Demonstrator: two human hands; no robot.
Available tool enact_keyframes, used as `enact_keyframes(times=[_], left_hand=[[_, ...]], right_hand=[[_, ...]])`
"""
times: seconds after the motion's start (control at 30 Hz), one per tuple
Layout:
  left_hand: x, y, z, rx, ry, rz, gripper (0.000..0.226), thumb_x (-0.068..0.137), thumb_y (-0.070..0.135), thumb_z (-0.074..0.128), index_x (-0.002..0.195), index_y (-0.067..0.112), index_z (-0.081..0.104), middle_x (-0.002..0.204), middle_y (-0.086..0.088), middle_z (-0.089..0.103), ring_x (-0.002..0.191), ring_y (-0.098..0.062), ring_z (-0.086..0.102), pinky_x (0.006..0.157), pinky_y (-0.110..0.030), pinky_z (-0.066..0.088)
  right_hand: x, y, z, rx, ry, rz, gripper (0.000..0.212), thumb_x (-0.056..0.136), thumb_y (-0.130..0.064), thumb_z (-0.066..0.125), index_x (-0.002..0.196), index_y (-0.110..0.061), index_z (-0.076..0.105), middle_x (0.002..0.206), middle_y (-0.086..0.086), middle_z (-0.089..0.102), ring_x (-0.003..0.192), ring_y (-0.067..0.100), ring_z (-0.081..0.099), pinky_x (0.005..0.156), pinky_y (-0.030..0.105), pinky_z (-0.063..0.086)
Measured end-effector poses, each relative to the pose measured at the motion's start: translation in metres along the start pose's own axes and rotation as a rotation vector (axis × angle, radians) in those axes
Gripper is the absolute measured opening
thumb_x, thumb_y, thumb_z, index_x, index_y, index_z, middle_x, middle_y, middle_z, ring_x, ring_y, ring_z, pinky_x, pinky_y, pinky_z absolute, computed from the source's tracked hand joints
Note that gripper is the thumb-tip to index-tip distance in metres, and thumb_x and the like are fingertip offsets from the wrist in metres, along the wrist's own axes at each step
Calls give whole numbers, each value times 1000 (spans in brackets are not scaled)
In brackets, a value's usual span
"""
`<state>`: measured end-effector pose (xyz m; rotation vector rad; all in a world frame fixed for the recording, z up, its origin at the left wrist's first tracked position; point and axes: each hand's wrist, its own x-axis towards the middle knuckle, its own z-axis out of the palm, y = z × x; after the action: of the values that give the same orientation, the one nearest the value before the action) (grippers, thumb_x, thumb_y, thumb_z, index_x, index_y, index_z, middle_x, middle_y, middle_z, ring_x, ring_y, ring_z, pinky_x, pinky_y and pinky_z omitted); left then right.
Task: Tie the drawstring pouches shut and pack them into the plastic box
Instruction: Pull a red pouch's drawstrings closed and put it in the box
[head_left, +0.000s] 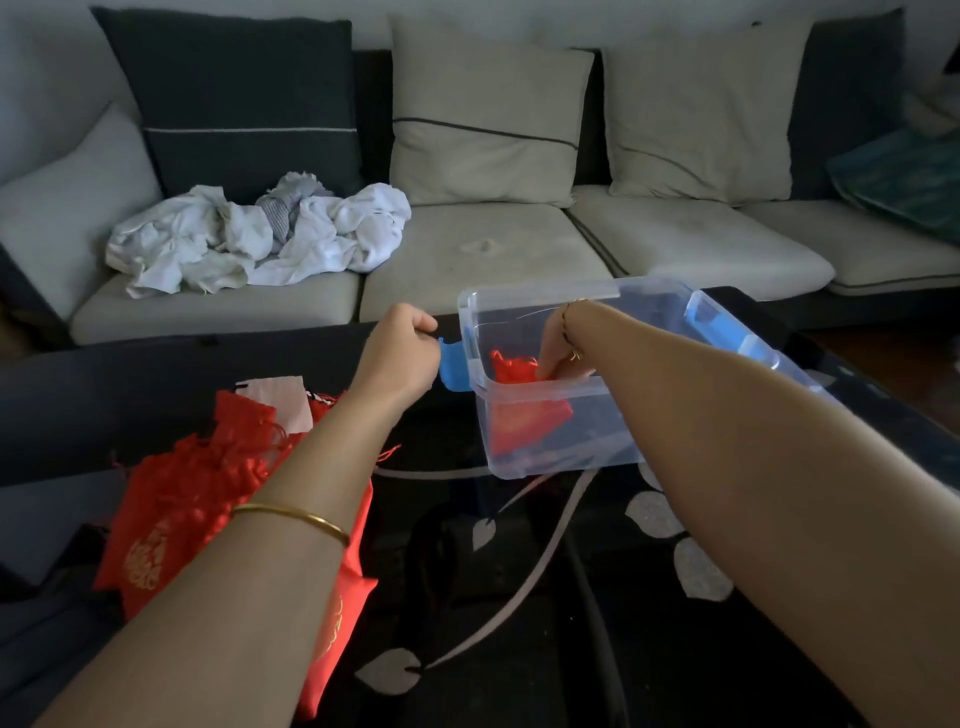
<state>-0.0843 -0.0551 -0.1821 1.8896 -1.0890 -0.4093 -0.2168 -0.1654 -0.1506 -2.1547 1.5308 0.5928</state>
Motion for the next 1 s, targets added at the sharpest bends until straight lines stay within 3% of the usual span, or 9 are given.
enact_keyframes(times=[0.07, 0.17, 0.27, 0.37, 0.47, 0.57, 0.67, 0.87, 1.0], left_hand=[[-1, -5, -1, 10, 1, -8, 22, 93, 10, 46, 113, 16, 51, 106, -5, 59, 87, -17, 63, 72, -36, 56], [-9, -7, -7, 0, 15, -25, 22, 93, 11, 46, 114, 17, 51, 104, -3, 58, 86, -15, 62, 61, -29, 52], [-26, -8, -16, -50, 50, -55, 20, 93, 9, 47, 111, 16, 52, 101, -3, 58, 85, -14, 62, 55, -23, 46], [-52, -15, -27, -97, 93, -96, 18, 90, 5, 45, 103, 16, 52, 105, -9, 60, 88, -21, 62, 63, -33, 52], [-82, -33, -42, -2, 165, -102, 23, 88, 1, 44, 105, 9, 57, 110, -15, 62, 102, -31, 60, 86, -38, 50], [-107, -57, -59, 218, 235, -80, 28, 84, -3, 43, 102, 3, 63, 109, -18, 64, 105, -35, 58, 81, -34, 44], [-119, -72, -72, 357, 225, -139, 20, 86, 4, 50, 97, 10, 65, 115, -19, 63, 109, -38, 56, 92, -40, 44], [-120, -87, -95, 449, 262, -296, 36, 88, 8, 48, 123, 7, 55, 129, -21, 52, 120, -40, 48, 99, -43, 41], [-127, -96, -104, 367, 264, -245, 28, 87, 0, 47, 111, 6, 61, 117, -16, 60, 112, -36, 55, 90, -39, 45]], right_hand=[[4, 4, 1, -7, -10, 50, 31, 101, -26, 39, 91, -5, 59, 86, 4, 58, 78, 17, 51, 69, 22, 43], [-14, 7, -1, -25, 133, 44, 32, 99, -17, 40, 70, -10, 52, 66, -1, 55, 71, 19, 45, 70, 22, 39], [-45, 2, -9, 183, 329, -56, 32, 91, -13, 46, 60, -17, 39, 51, 0, 45, 61, 20, 40, 47, 15, 36], [-76, -13, 1, 517, 537, -373, 11, 84, -4, 55, 74, -9, 59, 75, 11, 63, 77, 28, 64, 66, 25, 55], [-109, -34, 47, 803, 444, -546, 22, 82, 9, 55, 102, 6, 63, 90, 24, 67, 83, 34, 69, 76, 40, 59], [-123, -61, 112, 656, 251, -571, 21, 86, 5, 52, 104, 7, 63, 94, 26, 68, 86, 35, 70, 75, 40, 59], [-113, -84, 151, 463, 162, -574, 23, 88, -3, 49, 100, 9, 65, 91, 25, 69, 85, 36, 69, 78, 39, 58], [-91, -125, 188, 277, 400, -647, 33, 83, -33, 65, 103, -6, 64, 105, 7, 63, 96, 24, 59, 77, 33, 49], [-84, -137, 197, 243, 414, -594, 11, 81, -20, 65, 81, -12, 57, 91, 3, 57, 83, 21, 55, 63, 30, 45]])
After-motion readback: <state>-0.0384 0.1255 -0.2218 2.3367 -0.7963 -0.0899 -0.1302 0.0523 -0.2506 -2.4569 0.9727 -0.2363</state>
